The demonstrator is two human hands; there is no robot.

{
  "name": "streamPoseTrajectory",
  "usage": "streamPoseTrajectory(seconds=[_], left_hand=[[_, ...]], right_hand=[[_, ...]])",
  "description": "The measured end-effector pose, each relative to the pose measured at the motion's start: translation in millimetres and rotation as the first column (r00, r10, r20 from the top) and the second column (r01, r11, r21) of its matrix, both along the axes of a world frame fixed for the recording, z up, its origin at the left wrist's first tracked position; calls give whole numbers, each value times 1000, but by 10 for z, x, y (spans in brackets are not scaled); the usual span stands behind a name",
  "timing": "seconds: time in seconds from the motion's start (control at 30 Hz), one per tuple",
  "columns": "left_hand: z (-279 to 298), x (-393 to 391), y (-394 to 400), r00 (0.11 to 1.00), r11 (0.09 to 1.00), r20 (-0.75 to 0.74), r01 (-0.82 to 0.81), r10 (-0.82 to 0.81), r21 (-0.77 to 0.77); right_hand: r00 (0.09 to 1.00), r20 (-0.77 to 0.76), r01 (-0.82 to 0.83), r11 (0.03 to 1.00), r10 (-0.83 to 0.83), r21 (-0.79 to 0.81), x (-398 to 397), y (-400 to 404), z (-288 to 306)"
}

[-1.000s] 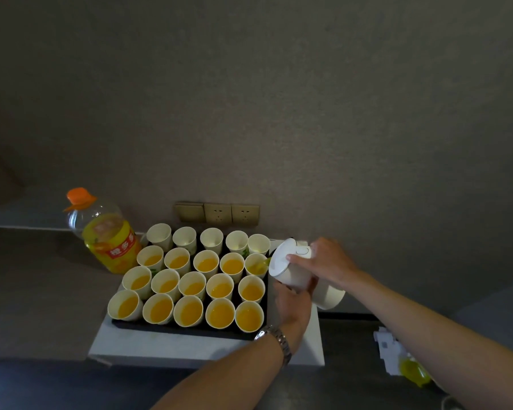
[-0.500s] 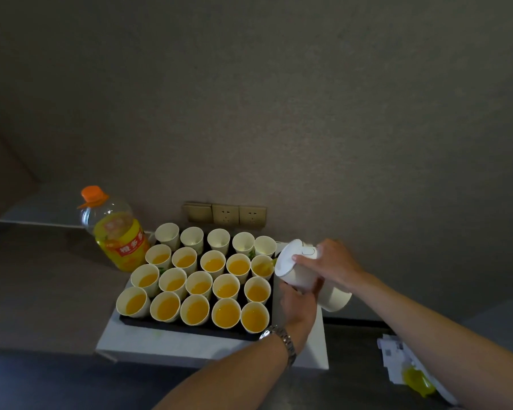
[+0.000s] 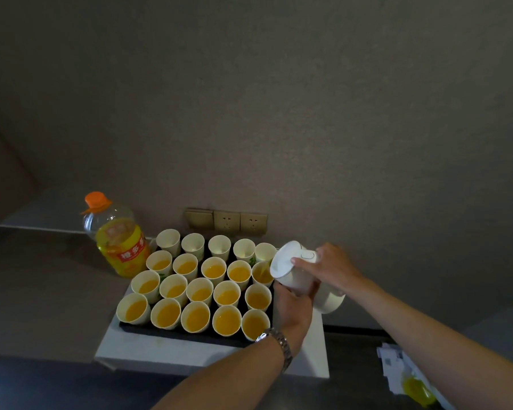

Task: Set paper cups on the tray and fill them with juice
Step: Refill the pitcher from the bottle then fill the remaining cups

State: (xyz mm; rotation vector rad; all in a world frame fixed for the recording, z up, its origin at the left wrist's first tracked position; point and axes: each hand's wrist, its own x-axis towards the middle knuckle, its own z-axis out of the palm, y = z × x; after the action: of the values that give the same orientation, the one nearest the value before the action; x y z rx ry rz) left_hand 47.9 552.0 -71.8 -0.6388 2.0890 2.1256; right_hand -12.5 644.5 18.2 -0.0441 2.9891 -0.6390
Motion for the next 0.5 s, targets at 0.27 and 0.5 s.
streamPoseTrajectory(seconds=[0.27,0.5], left_hand=[[111,-124,-101,1000,1000,10,23,-23,-2],[202,-256,-171,999,998,-39,29,-32,-59]], right_hand=[[999,-29,36,999,-36,12,-66,-56,67],[997,-34,68,996,-70,-57,-153,-63,132]])
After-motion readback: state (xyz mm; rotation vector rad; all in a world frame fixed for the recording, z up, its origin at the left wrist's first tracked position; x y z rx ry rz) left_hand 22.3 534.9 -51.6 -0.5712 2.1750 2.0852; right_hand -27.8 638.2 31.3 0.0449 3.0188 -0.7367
